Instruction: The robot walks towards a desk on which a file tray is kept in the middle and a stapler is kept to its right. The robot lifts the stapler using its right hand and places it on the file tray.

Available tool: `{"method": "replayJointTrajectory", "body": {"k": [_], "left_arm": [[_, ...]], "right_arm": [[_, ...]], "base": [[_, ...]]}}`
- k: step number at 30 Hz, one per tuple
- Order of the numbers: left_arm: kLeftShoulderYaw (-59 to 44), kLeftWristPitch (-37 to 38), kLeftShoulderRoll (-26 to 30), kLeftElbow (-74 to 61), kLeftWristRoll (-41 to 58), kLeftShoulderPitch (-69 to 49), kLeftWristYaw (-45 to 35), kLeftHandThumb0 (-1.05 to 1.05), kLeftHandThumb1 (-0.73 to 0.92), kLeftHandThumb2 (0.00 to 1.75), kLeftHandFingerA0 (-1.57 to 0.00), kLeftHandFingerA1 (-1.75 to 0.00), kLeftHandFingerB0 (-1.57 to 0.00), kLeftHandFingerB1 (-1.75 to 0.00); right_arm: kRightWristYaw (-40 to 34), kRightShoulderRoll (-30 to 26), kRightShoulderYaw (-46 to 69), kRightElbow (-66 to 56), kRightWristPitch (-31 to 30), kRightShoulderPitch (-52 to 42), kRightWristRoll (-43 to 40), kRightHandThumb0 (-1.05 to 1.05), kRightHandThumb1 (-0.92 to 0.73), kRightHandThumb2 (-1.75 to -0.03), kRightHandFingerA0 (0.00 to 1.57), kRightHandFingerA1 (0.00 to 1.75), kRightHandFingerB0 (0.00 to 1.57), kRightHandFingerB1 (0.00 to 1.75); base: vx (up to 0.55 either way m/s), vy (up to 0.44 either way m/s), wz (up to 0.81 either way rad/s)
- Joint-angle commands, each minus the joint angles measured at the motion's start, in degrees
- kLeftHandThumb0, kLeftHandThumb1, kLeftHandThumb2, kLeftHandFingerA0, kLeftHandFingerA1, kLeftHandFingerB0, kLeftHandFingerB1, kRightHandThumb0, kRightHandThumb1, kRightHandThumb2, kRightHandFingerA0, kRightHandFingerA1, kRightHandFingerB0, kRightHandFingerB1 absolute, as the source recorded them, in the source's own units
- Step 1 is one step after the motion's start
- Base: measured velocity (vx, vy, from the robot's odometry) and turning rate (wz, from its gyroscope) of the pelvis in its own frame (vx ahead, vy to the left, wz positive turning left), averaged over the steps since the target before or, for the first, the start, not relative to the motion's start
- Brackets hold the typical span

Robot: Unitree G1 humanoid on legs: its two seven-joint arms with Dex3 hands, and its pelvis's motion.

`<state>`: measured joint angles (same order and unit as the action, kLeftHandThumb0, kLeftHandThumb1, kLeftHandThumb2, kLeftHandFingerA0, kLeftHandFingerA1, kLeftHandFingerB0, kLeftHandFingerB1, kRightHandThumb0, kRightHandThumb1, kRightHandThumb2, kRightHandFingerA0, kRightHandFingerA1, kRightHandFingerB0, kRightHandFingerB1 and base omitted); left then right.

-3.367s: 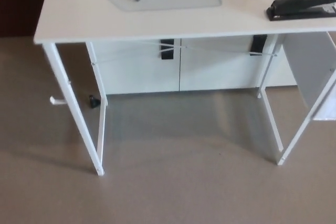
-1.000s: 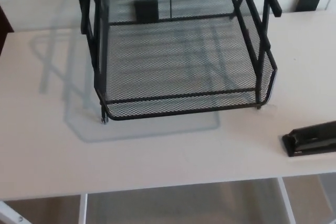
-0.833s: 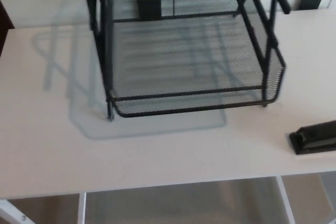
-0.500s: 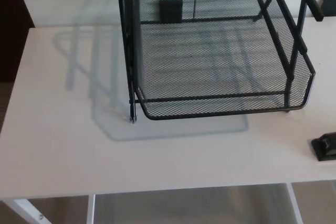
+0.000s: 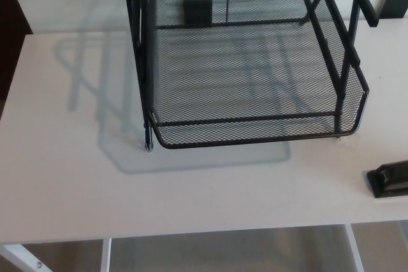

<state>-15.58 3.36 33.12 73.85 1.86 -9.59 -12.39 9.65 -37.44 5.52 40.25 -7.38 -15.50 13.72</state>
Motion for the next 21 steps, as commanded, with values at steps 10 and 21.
{"method": "replayJointTrajectory", "body": {"k": [10, 21], "left_arm": [[-4.8, 0.2, 1.3, -0.5, 4.4, 0.0, -2.4, -0.60, 0.64, 1.32, -0.12, -0.71, 0.00, -0.66], [-4.7, -0.2, 1.1, -0.9, 3.1, 0.0, -2.5, -0.60, 0.64, 1.32, -0.16, -0.73, 0.00, -0.66]], "right_arm": [[7.5, 1.9, 27.5, 2.9, -2.8, 6.6, -24.3, -0.67, -0.63, -0.85, 0.04, 0.50, 0.00, 0.12], [4.1, -10.1, 27.6, 0.1, 1.5, 25.9, -17.1, -1.05, -0.60, -0.62, 0.00, 0.87, 0.00, 0.81]], "base": [[0.00, 0.000, 0.00], [0.00, 0.000, 0.00]]}}
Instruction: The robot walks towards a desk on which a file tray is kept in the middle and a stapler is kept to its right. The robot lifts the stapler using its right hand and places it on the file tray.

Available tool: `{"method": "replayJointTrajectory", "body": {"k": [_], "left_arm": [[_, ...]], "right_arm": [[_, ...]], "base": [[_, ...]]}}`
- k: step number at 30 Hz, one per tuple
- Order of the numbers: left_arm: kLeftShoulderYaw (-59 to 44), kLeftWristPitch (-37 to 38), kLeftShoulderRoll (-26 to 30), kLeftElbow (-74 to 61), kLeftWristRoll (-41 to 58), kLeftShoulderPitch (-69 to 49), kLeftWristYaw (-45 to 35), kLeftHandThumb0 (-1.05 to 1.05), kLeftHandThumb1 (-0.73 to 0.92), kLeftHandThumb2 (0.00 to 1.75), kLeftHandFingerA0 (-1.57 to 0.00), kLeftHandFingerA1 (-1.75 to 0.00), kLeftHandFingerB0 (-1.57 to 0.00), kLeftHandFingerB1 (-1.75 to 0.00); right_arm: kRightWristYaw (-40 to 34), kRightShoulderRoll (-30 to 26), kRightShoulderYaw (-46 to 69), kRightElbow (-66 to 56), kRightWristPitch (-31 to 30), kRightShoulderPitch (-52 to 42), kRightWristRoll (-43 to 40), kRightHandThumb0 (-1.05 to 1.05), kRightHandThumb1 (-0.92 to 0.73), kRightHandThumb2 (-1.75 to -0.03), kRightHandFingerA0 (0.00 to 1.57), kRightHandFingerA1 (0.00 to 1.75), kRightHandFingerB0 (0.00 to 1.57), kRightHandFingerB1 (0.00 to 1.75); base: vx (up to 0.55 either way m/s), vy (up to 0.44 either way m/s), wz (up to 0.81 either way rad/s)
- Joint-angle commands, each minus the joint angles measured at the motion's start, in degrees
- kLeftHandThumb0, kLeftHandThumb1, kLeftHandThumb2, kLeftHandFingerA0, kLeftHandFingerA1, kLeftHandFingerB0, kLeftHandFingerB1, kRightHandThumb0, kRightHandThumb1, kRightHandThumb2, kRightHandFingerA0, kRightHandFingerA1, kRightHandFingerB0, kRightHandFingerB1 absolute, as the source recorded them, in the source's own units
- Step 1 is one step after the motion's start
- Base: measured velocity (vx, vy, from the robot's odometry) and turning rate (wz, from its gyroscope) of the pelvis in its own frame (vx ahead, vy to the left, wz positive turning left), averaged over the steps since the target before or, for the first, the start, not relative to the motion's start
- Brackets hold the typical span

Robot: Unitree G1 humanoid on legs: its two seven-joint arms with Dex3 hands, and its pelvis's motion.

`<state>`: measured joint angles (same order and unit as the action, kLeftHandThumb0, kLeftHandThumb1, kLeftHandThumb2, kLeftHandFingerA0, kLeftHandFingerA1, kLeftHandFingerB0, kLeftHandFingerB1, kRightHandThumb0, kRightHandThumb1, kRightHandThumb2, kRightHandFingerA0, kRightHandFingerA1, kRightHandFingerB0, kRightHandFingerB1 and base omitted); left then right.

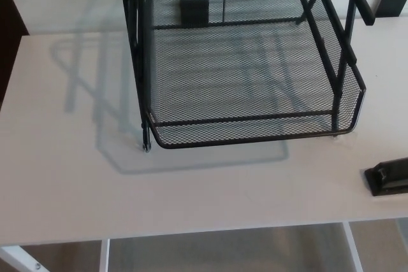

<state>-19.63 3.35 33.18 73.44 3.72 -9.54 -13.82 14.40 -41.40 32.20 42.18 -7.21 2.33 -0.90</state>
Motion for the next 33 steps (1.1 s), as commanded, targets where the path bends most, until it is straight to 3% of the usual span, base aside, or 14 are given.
{"method": "replayJointTrajectory", "body": {"k": [1, 2, 3, 4, 6, 7, 8, 10, 11, 13, 15, 16, 25, 33], "left_arm": [[0.0, 1.0, 1.0, -0.6, 0.5, -0.5, -0.8, -0.60, 0.62, 1.31, -0.18, -0.73, 0.00, -0.66], [-0.3, 0.9, 0.9, -0.4, 0.8, -0.4, -0.6, -0.59, 0.59, 1.29, -0.10, -0.69, 0.00, -0.65], [-0.8, 0.5, 0.8, -0.2, 1.2, -0.3, -0.6, -0.59, 0.59, 1.29, -0.10, -0.69, 0.00, -0.65], [-0.8, 0.6, 0.7, -0.2, 1.2, -0.3, -0.7, -0.59, 0.60, 1.29, -0.08, -0.68, 0.00, -0.65], [-0.3, 1.4, 0.7, -0.4, 0.7, -0.6, -0.9, -0.58, 0.60, 1.29, -0.09, -0.68, 0.00, -0.65], [-0.3, 1.2, 0.7, -0.5, 0.7, -0.6, -1.0, -0.59, 0.62, 1.30, -0.09, -0.69, 0.00, -0.65], [-0.5, 0.8, 0.7, -0.6, 0.9, -0.5, -1.0, -0.59, 0.62, 1.30, -0.08, -0.68, 0.00, -0.66], [-0.8, 0.5, 0.8, -0.6, 1.2, -0.2, -0.9, -0.59, 0.62, 1.30, -0.08, -0.68, 0.00, -0.66], [0.3, 0.4, 0.9, -0.6, 0.0, -0.2, 0.2, -0.60, 0.64, 1.32, -0.23, -0.77, 0.00, -0.65], [1.2, 0.4, 1.0, -0.3, -1.0, 0.2, 0.8, -0.61, 0.68, 1.35, -0.34, -0.84, 0.00, -0.65], [1.3, 0.0, 1.1, -0.1, -1.0, 0.3, 1.1, -0.60, 0.68, 1.35, -0.50, -0.93, 0.00, -0.65], [1.3, -0.2, 1.1, -0.2, -0.9, 0.4, 0.9, -0.61, 0.69, 1.36, -0.33, -0.84, 0.00, -0.65], [1.8, -0.6, 1.4, 0.0, -0.8, 1.1, 1.1, -0.85, 0.66, 1.22, -0.53, -1.01, -0.18, -0.77], [3.0, -0.6, 1.3, 0.0, -1.0, 1.2, 1.7, -0.87, 0.68, 1.20, -0.83, -1.28, -0.25, -0.82]], "right_arm": [[-0.4, -7.7, -0.8, -2.7, 2.2, 10.8, -1.1, -1.05, -0.35, -0.96, 0.21, 1.10, 0.06, 0.90], [1.0, -8.2, -1.3, -3.4, 3.9, 11.8, -1.2, -1.05, -0.52, -0.72, 0.26, 1.63, 0.19, 1.34], [1.8, -8.9, -2.1, -3.2, 4.6, 12.7, -0.9, -1.05, -0.52, -0.72, 0.26, 1.63, 0.19, 1.34], [3.7, -9.2, -2.7, -4.1, 6.5, 13.2, -1.4, -1.05, -0.52, -0.75, 0.61, 1.34, 0.49, 1.33], [6.9, -10.1, -4.6, -9.6, 6.3, 13.2, -1.8, -1.05, -0.57, -0.67, 0.53, 1.41, 0.38, 1.31], [9.2, -10.8, -5.6, -13.1, 3.8, 12.2, -2.3, -1.05, -0.60, -0.61, 0.18, 1.21, 0.06, 1.01], [13.7, -12.1, -7.5, -18.8, 0.9, 10.4, -3.1, -0.99, -0.61, -0.58, 0.22, 0.86, 0.01, 0.83], [15.2, -12.6, -8.2, -20.3, 1.5, 9.6, -3.4, -0.99, -0.61, -0.58, 0.22, 0.86, 0.01, 0.83], [18.7, -13.3, -10.1, -24.3, 1.3, 7.9, -3.7, -0.79, -0.44, -0.86, 0.20, 0.59, 0.05, 0.47], [20.2, -12.9, -12.1, -28.5, 0.9, 5.8, -3.7, -0.65, -0.55, -0.56, 0.29, 0.50, 0.10, 0.31], [21.5, -12.8, -14.4, -33.7, -2.6, 3.6, -3.8, -0.67, -0.40, -0.78, 0.18, 0.52, 0.06, 0.37], [22.0, -12.9, -16.4, -37.8, -5.8, 2.1, -3.5, -0.55, -0.32, -0.77, 0.02, 0.44, 0.04, 0.34], [19.9, -13.5, -24.9, -42.8, -0.5, 0.8, 3.6, -0.54, -0.47, -0.57, 0.08, 0.38, 0.11, 0.24], [19.3, -13.7, -35.7, -41.5, 2.7, 5.0, 11.9, -0.63, -0.38, -0.77, 0.02, 0.31, 0.09, 0.29]], "base": [[0.00, 0.000, 0.00], [0.00, 0.000, 0.00], [0.00, 0.000, 0.00], [0.00, 0.000, 0.00], [0.00, 0.000, 0.00], [0.00, 0.000, 0.00], [0.00, 0.000, 0.00], [0.00, 0.000, 0.00], [0.00, 0.000, 0.00], [0.00, 0.000, 0.00], [0.00, 0.000, 0.00], [0.00, 0.000, 0.00], [0.00, 0.000, 0.00], [0.00, 0.000, 0.00]]}}
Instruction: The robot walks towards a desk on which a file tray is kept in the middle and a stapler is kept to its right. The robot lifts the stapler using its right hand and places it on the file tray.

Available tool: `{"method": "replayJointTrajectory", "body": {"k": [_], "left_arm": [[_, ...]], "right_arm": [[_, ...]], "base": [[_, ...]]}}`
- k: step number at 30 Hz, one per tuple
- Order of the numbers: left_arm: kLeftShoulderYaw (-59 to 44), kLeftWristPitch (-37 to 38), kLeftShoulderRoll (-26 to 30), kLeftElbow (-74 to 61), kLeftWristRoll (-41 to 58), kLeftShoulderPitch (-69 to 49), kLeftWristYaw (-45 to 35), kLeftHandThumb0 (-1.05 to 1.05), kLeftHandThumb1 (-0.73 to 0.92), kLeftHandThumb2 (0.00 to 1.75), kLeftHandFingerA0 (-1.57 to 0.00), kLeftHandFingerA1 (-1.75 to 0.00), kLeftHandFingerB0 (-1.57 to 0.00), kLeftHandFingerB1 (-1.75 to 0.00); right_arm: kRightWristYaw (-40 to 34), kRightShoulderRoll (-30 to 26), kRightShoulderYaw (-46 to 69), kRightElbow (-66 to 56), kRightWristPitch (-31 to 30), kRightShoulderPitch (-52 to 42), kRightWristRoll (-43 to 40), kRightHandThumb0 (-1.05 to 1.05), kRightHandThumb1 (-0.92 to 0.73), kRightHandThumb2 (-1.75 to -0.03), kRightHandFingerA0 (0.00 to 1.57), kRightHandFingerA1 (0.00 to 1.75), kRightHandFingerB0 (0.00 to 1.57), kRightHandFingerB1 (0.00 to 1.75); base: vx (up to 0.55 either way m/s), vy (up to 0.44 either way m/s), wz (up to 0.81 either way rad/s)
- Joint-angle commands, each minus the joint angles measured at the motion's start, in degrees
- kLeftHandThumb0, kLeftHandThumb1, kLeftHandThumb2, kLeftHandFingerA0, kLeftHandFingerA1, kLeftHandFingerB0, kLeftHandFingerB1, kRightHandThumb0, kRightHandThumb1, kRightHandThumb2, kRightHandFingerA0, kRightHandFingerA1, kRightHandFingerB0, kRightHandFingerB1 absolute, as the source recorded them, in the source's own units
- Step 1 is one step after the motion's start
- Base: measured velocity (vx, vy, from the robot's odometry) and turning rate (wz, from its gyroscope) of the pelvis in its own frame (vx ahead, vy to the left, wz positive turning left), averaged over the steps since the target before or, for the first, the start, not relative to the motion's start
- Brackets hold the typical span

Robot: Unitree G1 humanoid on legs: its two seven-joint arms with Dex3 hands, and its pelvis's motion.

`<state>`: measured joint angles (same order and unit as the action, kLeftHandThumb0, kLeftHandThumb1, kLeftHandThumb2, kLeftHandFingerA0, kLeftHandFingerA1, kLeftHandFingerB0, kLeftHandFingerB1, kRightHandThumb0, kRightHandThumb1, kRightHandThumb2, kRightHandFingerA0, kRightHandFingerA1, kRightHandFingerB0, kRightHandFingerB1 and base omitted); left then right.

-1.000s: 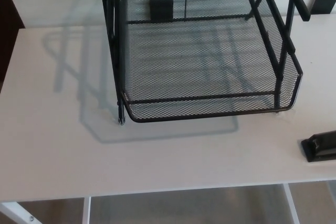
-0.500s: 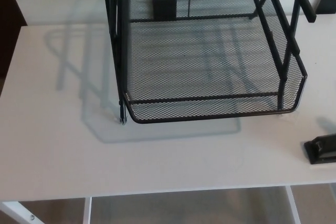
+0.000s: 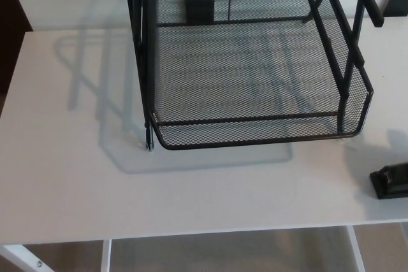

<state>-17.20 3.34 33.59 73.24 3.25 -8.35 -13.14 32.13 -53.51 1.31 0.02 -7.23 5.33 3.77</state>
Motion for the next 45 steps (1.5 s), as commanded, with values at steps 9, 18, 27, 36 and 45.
{"method": "replayJointTrajectory", "body": {"k": [9, 18, 27, 36, 45], "left_arm": [[0.9, -0.8, 1.1, 0.0, -0.2, -0.2, 0.9, -0.86, 0.67, 1.22, -0.61, -1.05, -0.22, -0.79], [0.3, -0.9, 1.2, 0.2, 0.4, -0.1, 1.0, -0.86, 0.67, 1.21, -0.71, -1.13, -0.20, -0.79], [1.4, -1.4, 1.2, 0.2, -0.4, 0.2, 1.7, -0.80, 0.67, 1.22, -0.63, -1.08, -0.30, -0.83], [2.5, 0.9, 0.8, 0.6, -1.4, -0.4, 2.0, -0.83, 0.65, 1.23, -0.43, -0.92, -0.26, -0.80], [2.6, 1.8, 0.6, 0.3, -1.1, -1.0, 1.4, -0.54, 0.60, 1.28, -0.26, -0.75, -0.11, -0.67]], "right_arm": [[-0.4, -1.3, -14.0, 4.6, 4.3, 4.9, 16.3, -0.59, -0.48, -0.57, 0.06, 0.27, 0.12, 0.24], [-2.6, -1.6, -18.2, 7.6, 5.9, 6.4, 23.0, -0.59, -0.51, -0.58, 0.09, 0.28, 0.12, 0.24], [-13.7, -1.2, -20.9, 10.0, 9.9, 5.4, 32.6, -0.43, -0.55, -0.58, 0.25, 0.37, 0.19, 0.28], [-30.4, 1.8, -23.5, 17.0, 13.0, 6.5, 40.0, -0.18, -0.65, -0.59, 0.90, 1.17, 0.43, 0.36], [-42.8, 3.0, -26.8, 23.6, 17.1, 7.4, 43.8, -0.19, -0.64, -0.60, 1.01, 1.18, 0.96, 0.54]], "base": [[0.00, 0.000, 0.00], [0.00, 0.000, 0.00], [0.00, 0.000, 0.00], [0.00, 0.000, 0.00], [0.00, 0.000, 0.00]]}}
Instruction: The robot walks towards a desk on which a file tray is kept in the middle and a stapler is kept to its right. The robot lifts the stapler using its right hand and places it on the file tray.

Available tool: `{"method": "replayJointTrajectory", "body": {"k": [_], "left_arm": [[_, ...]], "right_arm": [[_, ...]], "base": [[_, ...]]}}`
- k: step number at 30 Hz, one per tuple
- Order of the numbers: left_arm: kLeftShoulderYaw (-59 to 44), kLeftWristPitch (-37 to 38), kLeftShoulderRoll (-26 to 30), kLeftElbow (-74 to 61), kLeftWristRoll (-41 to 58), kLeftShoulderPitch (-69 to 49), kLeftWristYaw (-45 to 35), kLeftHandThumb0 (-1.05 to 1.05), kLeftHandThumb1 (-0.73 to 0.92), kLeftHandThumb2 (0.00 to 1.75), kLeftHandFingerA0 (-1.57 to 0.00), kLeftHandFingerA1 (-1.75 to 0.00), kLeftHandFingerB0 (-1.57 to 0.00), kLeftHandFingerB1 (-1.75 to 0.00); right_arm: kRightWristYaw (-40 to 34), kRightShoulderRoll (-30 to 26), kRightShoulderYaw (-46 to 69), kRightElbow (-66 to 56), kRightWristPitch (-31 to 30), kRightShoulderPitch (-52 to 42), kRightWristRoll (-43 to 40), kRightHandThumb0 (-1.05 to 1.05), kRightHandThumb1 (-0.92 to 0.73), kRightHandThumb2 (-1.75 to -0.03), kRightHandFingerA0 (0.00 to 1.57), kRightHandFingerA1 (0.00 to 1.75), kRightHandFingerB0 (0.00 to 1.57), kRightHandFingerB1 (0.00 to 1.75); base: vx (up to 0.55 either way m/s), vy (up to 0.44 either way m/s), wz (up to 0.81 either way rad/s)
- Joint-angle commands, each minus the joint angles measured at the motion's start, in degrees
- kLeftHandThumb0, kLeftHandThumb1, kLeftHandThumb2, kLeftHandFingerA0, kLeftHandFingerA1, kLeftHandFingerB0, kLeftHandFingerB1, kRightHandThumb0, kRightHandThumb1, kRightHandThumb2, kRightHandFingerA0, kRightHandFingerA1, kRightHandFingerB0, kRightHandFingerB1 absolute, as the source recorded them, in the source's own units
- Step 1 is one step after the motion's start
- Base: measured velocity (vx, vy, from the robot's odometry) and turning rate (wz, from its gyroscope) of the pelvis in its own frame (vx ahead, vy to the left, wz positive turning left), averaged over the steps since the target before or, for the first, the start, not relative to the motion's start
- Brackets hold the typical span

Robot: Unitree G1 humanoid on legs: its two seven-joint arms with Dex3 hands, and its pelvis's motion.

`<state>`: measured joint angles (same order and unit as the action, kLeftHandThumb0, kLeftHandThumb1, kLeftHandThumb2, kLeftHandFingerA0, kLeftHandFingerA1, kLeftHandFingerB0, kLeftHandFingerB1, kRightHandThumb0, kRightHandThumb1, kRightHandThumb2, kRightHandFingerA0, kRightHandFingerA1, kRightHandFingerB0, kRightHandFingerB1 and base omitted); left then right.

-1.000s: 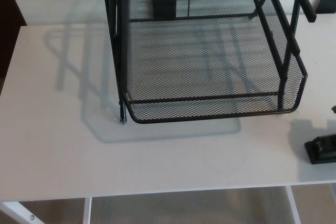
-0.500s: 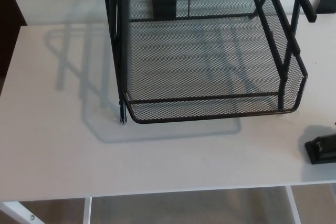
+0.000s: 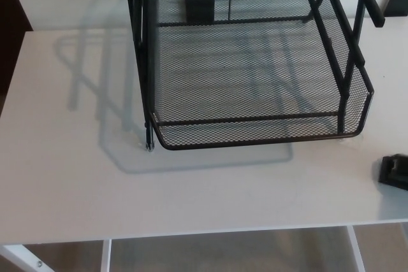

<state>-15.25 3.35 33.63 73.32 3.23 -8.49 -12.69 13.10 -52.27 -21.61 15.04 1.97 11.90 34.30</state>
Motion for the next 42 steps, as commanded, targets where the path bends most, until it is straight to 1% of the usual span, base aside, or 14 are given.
{"method": "replayJointTrajectory", "body": {"k": [1, 11, 14, 25, 26, 28, 32, 33, 35, 37, 38, 40, 41, 42], "left_arm": [[1.1, 1.9, 0.6, 0.3, -1.5, -0.8, 1.2, -0.54, 0.60, 1.28, -0.24, -0.74, -0.11, -0.67], [3.0, 2.8, 0.8, -0.2, -2.6, -0.9, 1.5, -0.83, 0.63, 1.22, -0.47, -0.90, -0.37, -0.84], [3.7, 3.9, 0.9, -0.5, -2.9, -1.4, 1.0, -0.83, 0.67, 1.18, -0.41, -0.89, -0.40, -0.86], [4.3, 4.5, 0.8, -0.1, -2.4, -1.5, 0.9, -0.89, 0.56, 1.22, -0.49, -0.89, -0.46, -0.86], [4.7, 4.9, 0.8, 0.0, -2.9, -1.6, 1.4, -0.88, 0.64, 1.19, -0.51, -0.93, -0.48, -0.89], [5.3, 5.2, 1.0, 0.2, -3.5, -1.6, 1.4, -0.89, 0.70, 1.02, -0.45, -0.97, -0.44, -0.94], [5.5, 5.0, 1.0, 0.4, -3.6, -2.3, 1.8, -0.87, 0.64, 1.18, -0.52, -0.93, -0.50, -0.89], [5.3, 5.0, 1.0, 0.1, -3.2, -2.6, 1.7, -0.83, 0.62, 1.22, -0.49, -0.91, -0.48, -0.87], [5.0, 4.6, 1.0, 0.1, -2.8, -2.5, 1.3, -0.82, 0.69, 1.07, -0.43, -0.99, -0.45, -0.95], [4.6, 3.9, 1.1, 0.1, -2.2, -2.4, 1.2, -0.80, 0.61, 1.21, -0.51, -0.91, -0.48, -0.87], [4.7, 4.1, 1.1, -0.1, -2.3, -2.4, 1.3, -0.81, 0.62, 1.20, -0.52, -0.92, -0.49, -0.88], [5.1, 4.4, 1.1, -0.1, -2.6, -2.5, 1.5, -0.83, 0.62, 1.21, -0.54, -0.93, -0.49, -0.88], [5.6, 4.7, 1.3, -0.2, -3.2, -2.7, 1.9, -0.81, 0.69, 1.07, -0.47, -0.97, -0.47, -0.94], [6.0, 4.7, 1.4, -0.2, -3.5, -2.8, 1.9, -0.81, 0.63, 1.21, -0.51, -0.90, -0.49, -0.87]], "right_arm": [[-24.0, 1.6, -4.0, 8.6, 7.8, 0.4, 13.3, -0.18, -0.62, -0.61, 0.99, 1.29, 0.97, 0.57], [-30.8, 2.8, -6.2, 11.1, 4.4, -2.1, 16.4, -0.23, -0.57, -0.57, 0.92, 1.34, 0.97, 0.57], [-31.5, 4.9, -4.7, 11.5, 3.9, -3.4, 13.3, -0.16, -0.70, -0.60, 0.79, 1.64, 0.79, 1.10], [-43.4, 10.6, 0.3, 12.7, 5.0, -5.8, 9.2, -0.13, -0.63, -0.71, 0.89, 1.75, 0.74, 1.45], [-44.9, 11.8, 1.0, 13.0, 4.6, -5.8, 8.7, -0.22, -0.50, -0.89, 1.21, 1.37, 0.91, 1.07], [-45.1, 13.0, 1.9, 12.8, 3.7, -5.7, 8.3, -0.17, -0.66, -0.63, 0.89, 1.75, 0.77, 1.29], [-47.1, 13.8, 3.0, 12.2, 3.3, -6.3, 8.7, -0.12, -0.62, -0.65, 0.87, 1.75, 0.78, 1.37], [-44.1, 14.0, 5.0, 10.4, 2.7, -6.4, 6.3, -0.16, -0.53, -0.92, 1.16, 1.36, 0.90, 1.16], [-44.2, 14.1, 6.6, 10.0, 3.2, -6.1, 5.8, -0.12, -0.71, -0.68, 0.85, 1.71, 0.74, 1.39], [-44.1, 14.0, 9.1, 9.4, 4.7, -5.4, 4.3, -0.09, -0.70, -0.67, 0.84, 1.69, 0.75, 1.35], [-43.9, 13.9, 10.4, 9.2, 5.3, -5.2, 3.5, -0.14, -0.55, -0.92, 1.16, 1.34, 0.90, 1.12], [-44.4, 14.3, 11.6, 9.5, 6.2, -5.1, 3.3, -0.13, -0.54, -0.94, 1.18, 1.34, 0.93, 1.13], [-44.8, 14.6, 12.7, 9.7, 7.4, -5.0, 2.7, -0.07, -0.74, -0.73, 0.81, 1.75, 0.73, 1.40], [-44.7, 14.7, 13.6, 9.4, 7.8, -5.1, 2.5, -0.12, -0.53, -0.95, 1.17, 1.33, 0.94, 1.13]], "base": [[0.00, 0.000, 0.00], [0.00, 0.000, 0.00], [0.00, 0.000, 0.00], [0.00, 0.000, 0.00], [0.00, 0.000, 0.00], [0.00, 0.000, 0.00], [0.00, 0.000, 0.00], [0.00, 0.000, 0.00], [0.00, 0.000, 0.00], [0.00, 0.000, 0.00], [0.00, 0.000, 0.00], [0.00, 0.000, 0.00], [0.00, 0.000, 0.00], [0.00, 0.000, 0.00]]}}
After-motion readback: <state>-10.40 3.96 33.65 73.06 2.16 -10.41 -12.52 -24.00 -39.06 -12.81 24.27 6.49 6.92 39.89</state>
